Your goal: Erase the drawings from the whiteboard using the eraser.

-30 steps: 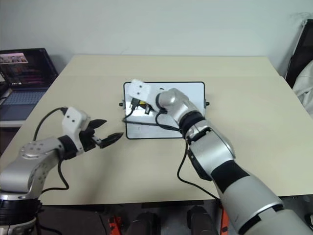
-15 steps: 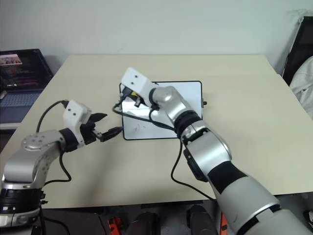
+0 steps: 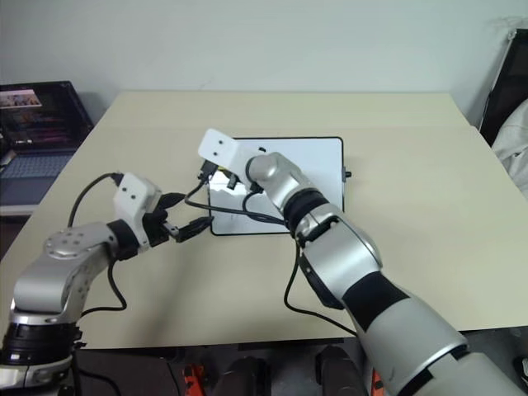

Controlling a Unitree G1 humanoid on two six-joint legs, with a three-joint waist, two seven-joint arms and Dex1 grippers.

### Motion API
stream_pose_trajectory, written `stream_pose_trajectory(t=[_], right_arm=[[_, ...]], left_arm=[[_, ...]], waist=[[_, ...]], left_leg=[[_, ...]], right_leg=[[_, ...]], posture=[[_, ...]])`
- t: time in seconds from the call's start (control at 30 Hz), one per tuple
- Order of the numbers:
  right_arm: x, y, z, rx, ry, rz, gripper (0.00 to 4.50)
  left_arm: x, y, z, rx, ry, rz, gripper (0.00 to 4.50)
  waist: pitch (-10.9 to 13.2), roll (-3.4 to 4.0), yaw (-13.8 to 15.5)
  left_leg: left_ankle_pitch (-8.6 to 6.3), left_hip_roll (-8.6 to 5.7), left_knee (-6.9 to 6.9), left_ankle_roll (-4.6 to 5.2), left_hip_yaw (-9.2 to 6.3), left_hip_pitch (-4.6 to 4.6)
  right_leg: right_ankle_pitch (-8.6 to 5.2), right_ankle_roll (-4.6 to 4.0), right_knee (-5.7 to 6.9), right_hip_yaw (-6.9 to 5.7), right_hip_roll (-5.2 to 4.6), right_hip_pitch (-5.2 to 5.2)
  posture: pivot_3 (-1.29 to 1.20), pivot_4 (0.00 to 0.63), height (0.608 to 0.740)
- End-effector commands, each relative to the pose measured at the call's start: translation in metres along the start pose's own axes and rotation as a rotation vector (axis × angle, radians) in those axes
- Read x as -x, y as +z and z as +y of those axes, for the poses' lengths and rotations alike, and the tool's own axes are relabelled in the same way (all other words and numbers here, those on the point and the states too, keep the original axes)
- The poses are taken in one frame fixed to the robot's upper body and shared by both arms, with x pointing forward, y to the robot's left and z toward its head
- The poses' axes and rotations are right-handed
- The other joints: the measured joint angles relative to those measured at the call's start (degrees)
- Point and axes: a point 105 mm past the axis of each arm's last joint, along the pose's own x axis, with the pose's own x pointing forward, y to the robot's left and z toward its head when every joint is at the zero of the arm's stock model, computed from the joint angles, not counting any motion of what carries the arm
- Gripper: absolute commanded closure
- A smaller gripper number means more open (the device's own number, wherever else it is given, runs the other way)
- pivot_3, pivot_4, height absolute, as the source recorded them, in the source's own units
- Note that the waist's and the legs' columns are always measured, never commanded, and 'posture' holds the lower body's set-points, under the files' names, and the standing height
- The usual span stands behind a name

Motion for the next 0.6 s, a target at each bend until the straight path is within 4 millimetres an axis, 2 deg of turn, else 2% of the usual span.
stream_pose_trajectory(t=[0.03, 0.37, 0.53, 0.6], right_arm=[[0.002, 0.019, -0.01, 0.005, -0.043, -0.045, 3.18], [0.002, 0.045, -0.003, -0.071, 0.0, -0.168, 3.18], [0.017, 0.064, -0.011, -0.246, 0.098, -0.393, 3.18], [0.033, 0.065, -0.016, -0.334, 0.174, -0.508, 3.18]], left_arm=[[0.003, 0.009, 0.0, -0.025, 0.014, -0.03, 0.0], [0.004, 0.008, 0.003, -0.024, 0.028, -0.033, 0.0], [0.012, -0.002, 0.006, -0.01, 0.049, -0.024, 0.0], [0.013, -0.001, 0.005, -0.014, 0.041, -0.034, 0.0]], waist=[[0.0, 0.0, 0.03], [0.0, 0.0, -0.03], [0.01, 0.01, -0.27], [-0.01, -0.01, -0.24]], left_leg=[[0.0, 0.0, 0.0, 0.0, -0.01, 0.0], [0.0, 0.0, 0.0, 0.0, 0.01, -0.01], [0.0, 0.01, 0.0, 0.0, 0.03, -0.01], [-0.01, 0.03, -0.02, 0.0, -0.01, -0.01]], right_leg=[[0.0, 0.0, 0.0, 0.0, 0.0, 0.0], [0.0, 0.0, -0.01, 0.0, 0.01, 0.0], [0.0, 0.0, -0.02, 0.01, 0.01, -0.01], [0.0, 0.0, -0.03, -0.03, 0.01, 0.0]], posture=[[0.0, 0.15, 0.74], [0.0, 0.15, 0.74], [0.0, 0.15, 0.74], [0.0, 0.15, 0.74]])
